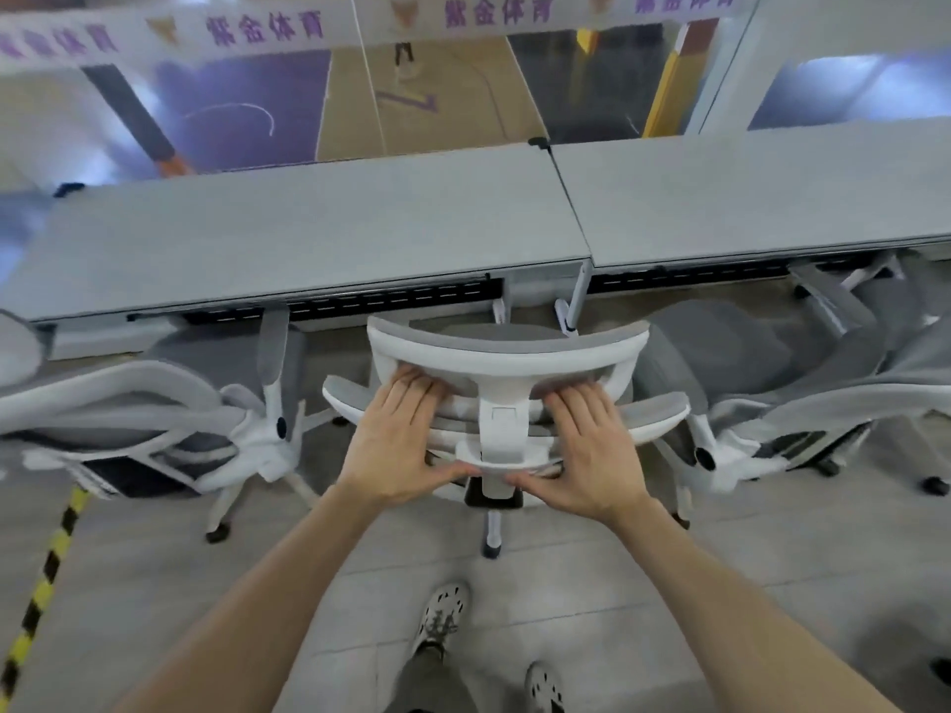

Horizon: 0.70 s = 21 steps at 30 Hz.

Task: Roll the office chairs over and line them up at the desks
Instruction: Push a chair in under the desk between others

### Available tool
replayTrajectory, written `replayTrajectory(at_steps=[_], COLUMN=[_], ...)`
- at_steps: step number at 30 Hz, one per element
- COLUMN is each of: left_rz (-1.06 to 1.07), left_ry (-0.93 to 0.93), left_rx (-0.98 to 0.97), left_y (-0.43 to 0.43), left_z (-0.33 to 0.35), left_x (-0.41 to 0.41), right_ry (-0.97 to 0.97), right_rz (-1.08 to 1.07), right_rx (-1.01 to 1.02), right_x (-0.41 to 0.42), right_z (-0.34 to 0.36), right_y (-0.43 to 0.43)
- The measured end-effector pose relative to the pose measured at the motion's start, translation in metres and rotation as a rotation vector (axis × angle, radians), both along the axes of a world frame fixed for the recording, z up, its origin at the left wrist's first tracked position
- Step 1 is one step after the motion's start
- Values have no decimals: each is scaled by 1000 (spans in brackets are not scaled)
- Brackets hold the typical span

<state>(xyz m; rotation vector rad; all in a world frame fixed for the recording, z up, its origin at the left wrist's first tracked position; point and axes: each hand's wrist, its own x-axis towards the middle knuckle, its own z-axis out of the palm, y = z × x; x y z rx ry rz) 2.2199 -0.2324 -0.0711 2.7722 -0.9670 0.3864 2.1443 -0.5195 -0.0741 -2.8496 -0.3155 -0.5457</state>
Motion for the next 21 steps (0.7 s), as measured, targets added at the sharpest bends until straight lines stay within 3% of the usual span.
replayTrajectory(at_steps=[4,10,21], left_rz=[51,175,227], left_ry=[-58,-89,-156], left_rx=[-50,-12,-73], left_y=[10,22,50], left_z=[-6,-9,-7], left_x=[-43,-78,-40], right_ry=[-91,-69,1], right_rz=[111,220,304], right_rx=[39,5,-61], right_x=[-19,-20,49], right_z=[-5,-8,-6], right_y=[3,11,39])
